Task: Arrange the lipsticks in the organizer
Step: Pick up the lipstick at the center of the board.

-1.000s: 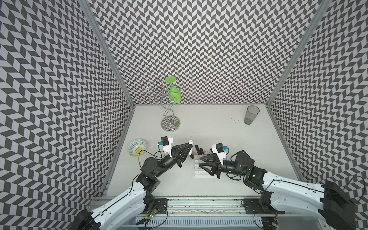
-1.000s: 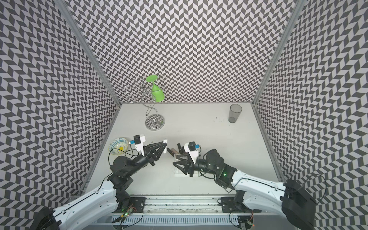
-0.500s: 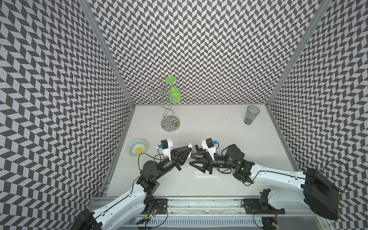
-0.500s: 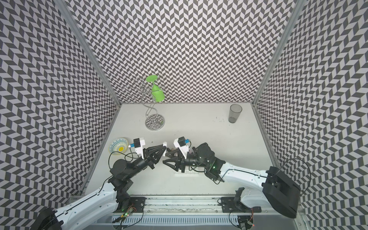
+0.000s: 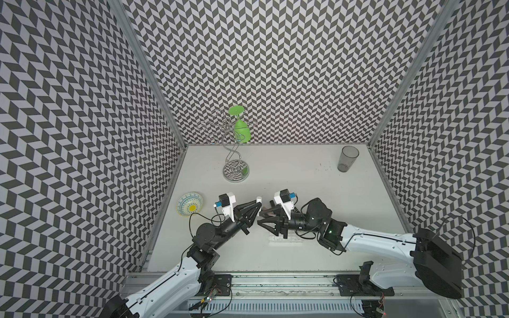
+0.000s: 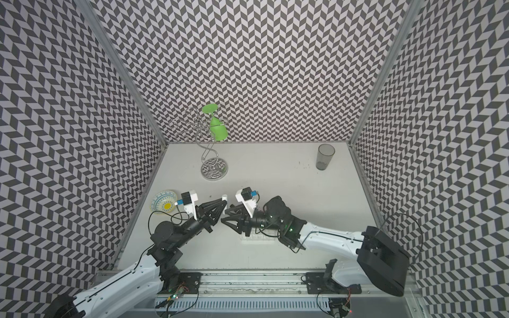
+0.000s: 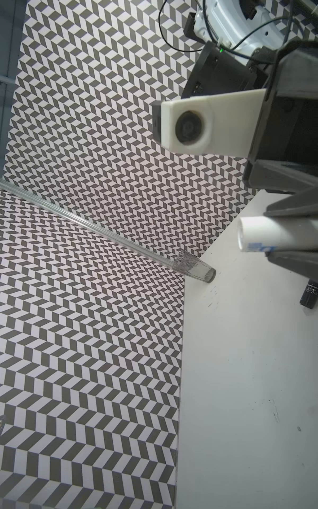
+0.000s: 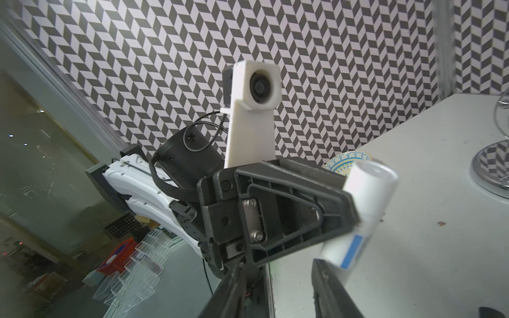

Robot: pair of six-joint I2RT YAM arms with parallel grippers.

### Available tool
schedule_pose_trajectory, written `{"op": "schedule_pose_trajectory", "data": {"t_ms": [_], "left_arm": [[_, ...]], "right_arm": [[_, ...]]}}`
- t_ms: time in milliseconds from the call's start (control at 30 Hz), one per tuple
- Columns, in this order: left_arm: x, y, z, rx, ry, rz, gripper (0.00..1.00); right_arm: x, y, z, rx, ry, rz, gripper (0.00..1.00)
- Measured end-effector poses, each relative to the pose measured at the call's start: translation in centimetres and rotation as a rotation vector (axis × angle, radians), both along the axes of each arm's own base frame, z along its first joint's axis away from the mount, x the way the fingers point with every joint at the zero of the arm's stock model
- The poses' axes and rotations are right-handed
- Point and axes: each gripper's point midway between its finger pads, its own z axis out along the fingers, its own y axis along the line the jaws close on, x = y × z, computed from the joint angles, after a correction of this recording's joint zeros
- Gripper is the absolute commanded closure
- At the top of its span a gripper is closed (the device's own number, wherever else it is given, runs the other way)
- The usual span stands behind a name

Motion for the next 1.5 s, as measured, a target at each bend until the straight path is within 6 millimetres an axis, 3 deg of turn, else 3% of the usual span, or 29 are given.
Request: {"op": "schedule_pose_trajectory", "data": {"t_ms": [167, 400, 633, 833, 967, 1100, 1200, 1400, 1500], "left_arm": [[-0.6, -0.1, 0.6, -0.011, -0.020, -0.018, 1.00], [-0.4, -0.5, -0.1, 0.007, -0.004, -0.032, 1.00], [-0.4, -0.5, -0.2, 0.010, -0.001, -0.032, 1.00], [-0.5, -0.2, -0.1, 0.010, -0.014, -0.021, 0.99], [-0.9, 0.0, -1.0, 0.011, -0.009, -0.023, 0.84], [-1.1, 0.2, -1.7, 0.024, -0.004, -0.021, 0.36], [-1.4, 0.7, -0.9, 0.006, -0.029, -0.006, 0.09], [-1.4, 3.2, 0.7, -0.049, -0.051, 0.105, 0.06], [-1.0, 3.9, 0.2, -0.035, -0.039, 0.152, 0.07]], "right_arm": [[1.4, -0.5, -0.8, -0.028, 0.015, -0.074, 0.56], [2.0, 1.0, -2.0, -0.062, 0.038, -0.052, 0.57], [2.0, 1.6, -2.3, -0.064, 0.045, -0.034, 0.69], [2.0, 1.6, -2.3, -0.064, 0.053, -0.029, 0.87], [1.6, 1.6, -3.3, -0.111, 0.078, -0.021, 0.87], [1.9, 1.0, -4.4, -0.177, 0.113, -0.058, 0.86], [3.2, -0.3, -5.8, -0.267, 0.156, -0.147, 0.86], [4.4, -3.0, -6.4, -0.448, 0.226, -0.281, 0.86], [4.4, -4.1, -6.4, -0.538, 0.260, -0.314, 0.85]]}}
